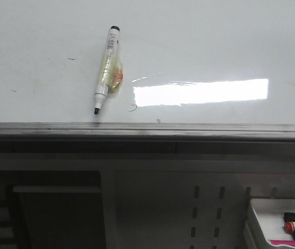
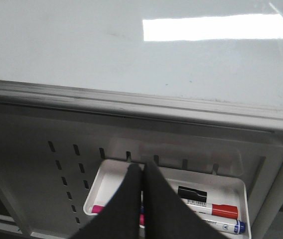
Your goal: Write number 4 on whiteboard
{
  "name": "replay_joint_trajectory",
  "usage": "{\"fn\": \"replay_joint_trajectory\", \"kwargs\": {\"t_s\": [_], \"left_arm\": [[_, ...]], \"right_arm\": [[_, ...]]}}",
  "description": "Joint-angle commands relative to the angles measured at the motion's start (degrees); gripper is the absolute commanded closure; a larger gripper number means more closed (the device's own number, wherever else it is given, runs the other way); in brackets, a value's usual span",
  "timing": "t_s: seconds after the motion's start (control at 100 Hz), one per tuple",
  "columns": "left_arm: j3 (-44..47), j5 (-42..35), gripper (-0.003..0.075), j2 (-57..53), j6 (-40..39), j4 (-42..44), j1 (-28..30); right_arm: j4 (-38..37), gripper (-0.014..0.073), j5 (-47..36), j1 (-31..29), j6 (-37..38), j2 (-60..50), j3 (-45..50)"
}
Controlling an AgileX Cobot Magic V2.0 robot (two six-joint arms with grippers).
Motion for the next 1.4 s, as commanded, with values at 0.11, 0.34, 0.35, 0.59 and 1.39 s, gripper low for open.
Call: {"fn": "replay_joint_trajectory", "kwargs": {"t_s": [0.11, 0.34, 0.35, 0.59, 1.39], "left_arm": [[1.9, -2.8, 0.0741, -1.5, -0.5, -0.7, 0.1], [1.9, -2.8, 0.0741, -1.5, -0.5, -0.7, 0.1], [1.9, -2.8, 0.0741, -1.5, -0.5, -0.7, 0.1], [1.9, -2.8, 0.0741, -1.5, -0.5, -0.7, 0.1], [1.9, -7.7, 0.0741, -1.5, -0.5, -15.3, 0.1]], "right_arm": [[0.0, 0.0631, -1.0, -0.3, -0.2, -0.7, 1.2], [0.0, 0.0631, -1.0, -0.3, -0.2, -0.7, 1.2], [0.0, 0.0631, -1.0, -0.3, -0.2, -0.7, 1.2], [-4.2, 0.0631, -1.5, -0.3, -0.3, -0.7, 1.2], [16.7, 0.0631, -30.0, -0.3, 2.2, -0.7, 1.2]]}}
